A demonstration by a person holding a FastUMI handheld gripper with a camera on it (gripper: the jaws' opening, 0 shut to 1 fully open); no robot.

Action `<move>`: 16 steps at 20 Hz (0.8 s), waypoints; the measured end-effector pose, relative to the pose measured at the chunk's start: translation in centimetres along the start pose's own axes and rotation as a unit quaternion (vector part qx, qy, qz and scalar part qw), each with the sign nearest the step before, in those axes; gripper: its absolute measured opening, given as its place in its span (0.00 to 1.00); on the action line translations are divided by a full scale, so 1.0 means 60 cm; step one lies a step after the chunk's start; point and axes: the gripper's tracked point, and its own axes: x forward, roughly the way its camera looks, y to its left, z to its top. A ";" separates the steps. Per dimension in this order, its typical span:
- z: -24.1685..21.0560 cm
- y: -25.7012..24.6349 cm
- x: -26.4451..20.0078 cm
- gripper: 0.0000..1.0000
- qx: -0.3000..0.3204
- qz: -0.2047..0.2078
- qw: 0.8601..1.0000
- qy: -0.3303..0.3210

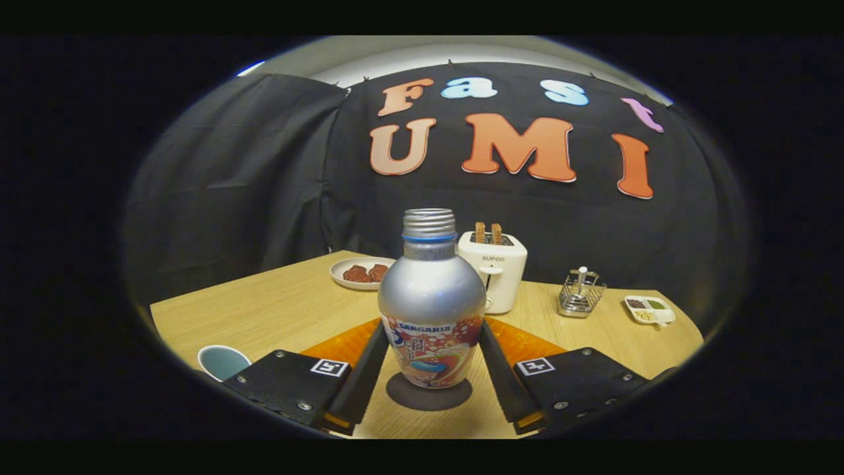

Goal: Take the bottle from table, then pour the juice into the cup, finally place the bottle on the coaster

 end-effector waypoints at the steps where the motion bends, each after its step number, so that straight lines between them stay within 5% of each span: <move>1: -0.011 -0.004 0.001 0.77 0.003 -0.002 1.000 0.007; 16: -0.052 0.001 0.008 0.79 0.021 0.012 0.998 0.052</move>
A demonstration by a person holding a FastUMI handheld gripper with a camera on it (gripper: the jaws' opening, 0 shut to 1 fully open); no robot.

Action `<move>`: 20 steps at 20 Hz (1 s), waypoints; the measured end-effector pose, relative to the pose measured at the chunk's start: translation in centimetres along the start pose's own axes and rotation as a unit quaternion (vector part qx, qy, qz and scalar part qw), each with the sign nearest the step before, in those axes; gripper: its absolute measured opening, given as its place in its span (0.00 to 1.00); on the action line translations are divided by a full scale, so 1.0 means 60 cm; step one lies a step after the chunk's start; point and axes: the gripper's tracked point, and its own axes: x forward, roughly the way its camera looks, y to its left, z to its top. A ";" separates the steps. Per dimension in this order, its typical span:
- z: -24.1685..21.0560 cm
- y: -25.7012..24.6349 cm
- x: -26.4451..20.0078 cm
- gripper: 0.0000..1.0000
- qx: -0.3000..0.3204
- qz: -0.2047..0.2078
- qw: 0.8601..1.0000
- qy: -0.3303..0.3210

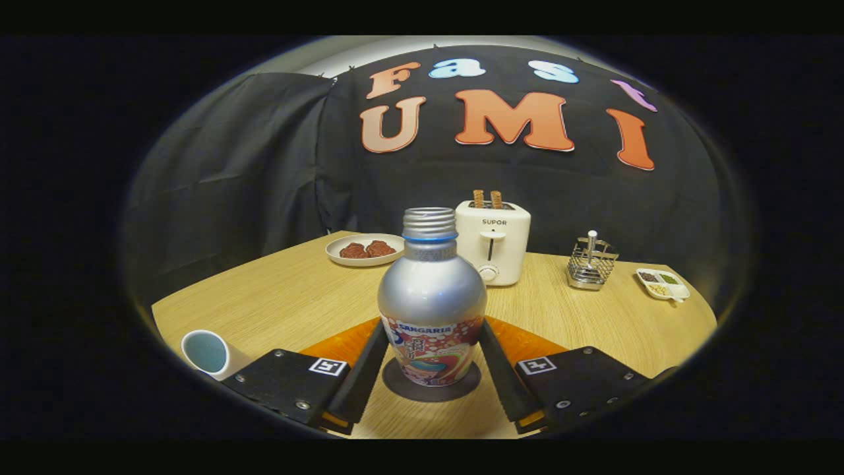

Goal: Take the bottle from table, then pour the juice into the cup, finally place the bottle on the coaster

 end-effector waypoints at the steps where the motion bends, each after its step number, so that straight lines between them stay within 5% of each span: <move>1: -0.002 -0.002 -0.001 0.80 -0.001 -0.002 1.000 0.003; 14: 0.045 -0.018 -0.021 0.93 0.018 -0.012 0.998 -0.055; 20: 0.160 -0.046 -0.144 0.94 0.016 -0.026 0.988 -0.151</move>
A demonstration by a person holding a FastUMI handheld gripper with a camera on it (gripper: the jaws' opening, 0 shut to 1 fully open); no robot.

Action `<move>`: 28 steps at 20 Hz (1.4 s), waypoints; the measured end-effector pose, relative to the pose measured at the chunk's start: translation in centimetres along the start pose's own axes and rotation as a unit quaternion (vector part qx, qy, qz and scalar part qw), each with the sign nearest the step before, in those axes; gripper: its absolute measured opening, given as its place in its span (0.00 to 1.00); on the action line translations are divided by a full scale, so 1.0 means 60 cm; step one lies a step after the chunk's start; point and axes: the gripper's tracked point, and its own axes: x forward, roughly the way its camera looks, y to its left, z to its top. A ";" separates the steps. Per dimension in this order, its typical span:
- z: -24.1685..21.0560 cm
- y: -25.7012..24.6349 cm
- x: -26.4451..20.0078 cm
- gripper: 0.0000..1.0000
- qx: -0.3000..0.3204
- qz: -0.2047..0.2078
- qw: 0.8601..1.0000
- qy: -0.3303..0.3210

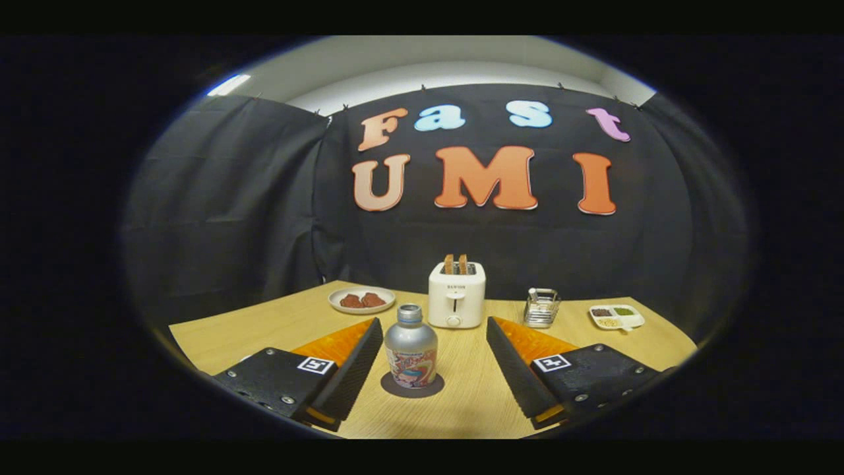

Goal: Take the bottle from table, then pour the juice into the cup, finally place the bottle on the coaster

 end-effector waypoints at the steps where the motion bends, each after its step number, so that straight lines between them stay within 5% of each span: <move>1: 0.024 -0.005 -0.014 0.94 -0.002 -0.002 1.000 -0.016; 15: 0.193 -0.061 -0.148 0.94 -0.008 -0.057 0.993 -0.107; 28: 0.215 -0.160 -0.249 0.94 -0.003 -0.115 0.983 -0.141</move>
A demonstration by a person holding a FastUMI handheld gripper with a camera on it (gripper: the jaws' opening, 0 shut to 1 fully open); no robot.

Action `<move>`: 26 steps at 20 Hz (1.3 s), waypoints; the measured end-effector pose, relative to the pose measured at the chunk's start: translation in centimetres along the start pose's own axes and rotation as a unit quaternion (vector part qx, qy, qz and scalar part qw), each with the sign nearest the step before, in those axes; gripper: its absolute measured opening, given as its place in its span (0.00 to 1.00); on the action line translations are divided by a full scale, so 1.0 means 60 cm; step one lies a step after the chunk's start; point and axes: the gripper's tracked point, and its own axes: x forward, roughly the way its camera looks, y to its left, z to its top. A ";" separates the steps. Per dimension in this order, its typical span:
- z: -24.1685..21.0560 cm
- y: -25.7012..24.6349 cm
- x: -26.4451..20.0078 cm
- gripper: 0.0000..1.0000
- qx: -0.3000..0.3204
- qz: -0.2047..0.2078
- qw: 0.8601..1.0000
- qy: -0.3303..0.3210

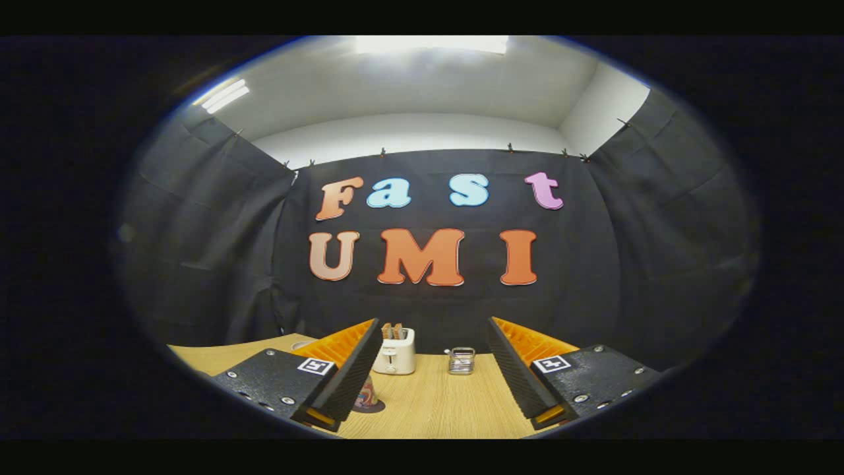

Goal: Take the bottle from table, then pour the juice into the cup, finally place the bottle on the coaster

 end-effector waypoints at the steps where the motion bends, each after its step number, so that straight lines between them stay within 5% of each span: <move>1: -0.007 -0.004 -0.001 0.94 0.003 0.000 1.000 0.001; 14: -0.027 -0.043 -0.012 0.94 -0.004 -0.016 1.000 0.004; 26: -0.026 0.012 -0.031 0.94 -0.018 0.016 1.000 -0.001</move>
